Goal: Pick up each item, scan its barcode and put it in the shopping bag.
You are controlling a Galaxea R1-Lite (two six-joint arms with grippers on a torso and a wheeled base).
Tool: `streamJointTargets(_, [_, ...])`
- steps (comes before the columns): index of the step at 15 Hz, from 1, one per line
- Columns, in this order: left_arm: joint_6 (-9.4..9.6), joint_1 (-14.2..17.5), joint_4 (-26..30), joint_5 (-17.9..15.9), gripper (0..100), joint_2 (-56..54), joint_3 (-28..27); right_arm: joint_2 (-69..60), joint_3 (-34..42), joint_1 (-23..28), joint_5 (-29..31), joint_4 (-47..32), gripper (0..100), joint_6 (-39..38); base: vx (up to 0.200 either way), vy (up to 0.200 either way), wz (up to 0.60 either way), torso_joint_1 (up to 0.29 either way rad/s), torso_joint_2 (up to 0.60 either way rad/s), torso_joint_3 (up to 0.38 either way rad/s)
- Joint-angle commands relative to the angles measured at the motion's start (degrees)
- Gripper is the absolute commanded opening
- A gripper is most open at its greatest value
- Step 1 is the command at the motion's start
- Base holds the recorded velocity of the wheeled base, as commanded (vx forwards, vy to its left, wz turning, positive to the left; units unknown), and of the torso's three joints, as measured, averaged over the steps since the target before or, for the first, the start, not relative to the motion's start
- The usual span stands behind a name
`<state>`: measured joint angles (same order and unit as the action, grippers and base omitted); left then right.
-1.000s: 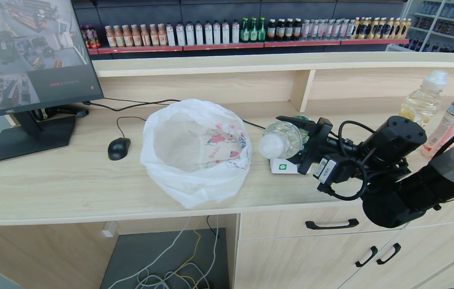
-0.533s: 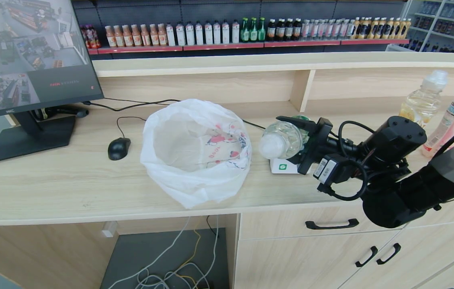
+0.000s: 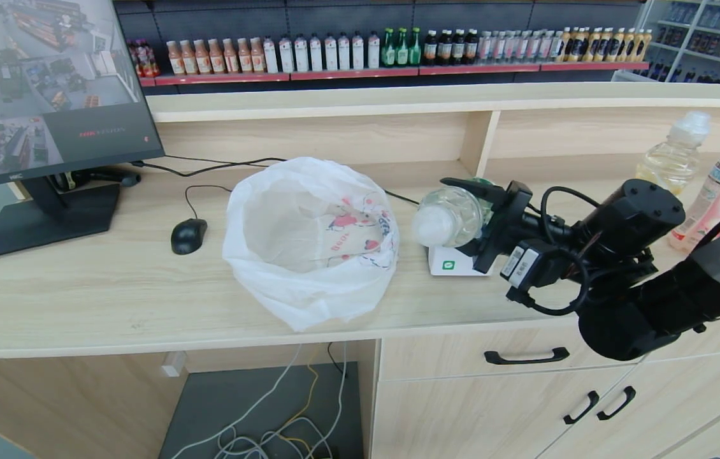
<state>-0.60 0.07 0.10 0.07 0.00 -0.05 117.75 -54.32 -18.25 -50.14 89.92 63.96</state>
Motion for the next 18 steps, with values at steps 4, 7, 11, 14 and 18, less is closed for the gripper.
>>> streamJointTargets(4, [-0.02, 0.01, -0.01, 0.01, 100, 0.0, 0.05, -5.95, 0.18, -2.05, 1.01, 0.08, 0, -4.37, 0.0, 0.0, 0.0, 0.0, 0.0, 0.0])
streamJointTargets(7, [-0.02, 0.01, -0.01, 0.01, 100, 0.0, 0.05, -10.87, 0.18, -4.25, 6.37, 0.08, 0, -9.56, 0.0, 0.0, 0.0, 0.0, 0.0, 0.0])
streamJointTargets(11, [-0.02, 0.01, -0.01, 0.01, 100, 0.0, 0.05, -16.06, 2.03, -5.48, 15.34, 0.08, 0, -23.01, 0.0, 0.0, 0.0, 0.0, 0.0, 0.0])
streamJointTargets(14, [-0.02, 0.01, -0.01, 0.01, 100, 0.0, 0.05, -21.07, 11.78, -5.48, 22.19, 0.08, 0, -29.86, 0.0, 0.0, 0.0, 0.0, 0.0, 0.0])
streamJointTargets(18, [-0.02, 0.01, -0.01, 0.01, 100, 0.0, 0.05, -24.32, 16.97, -11.37, 36.69, 0.08, 0, -41.99, 0.0, 0.0, 0.0, 0.0, 0.0, 0.0])
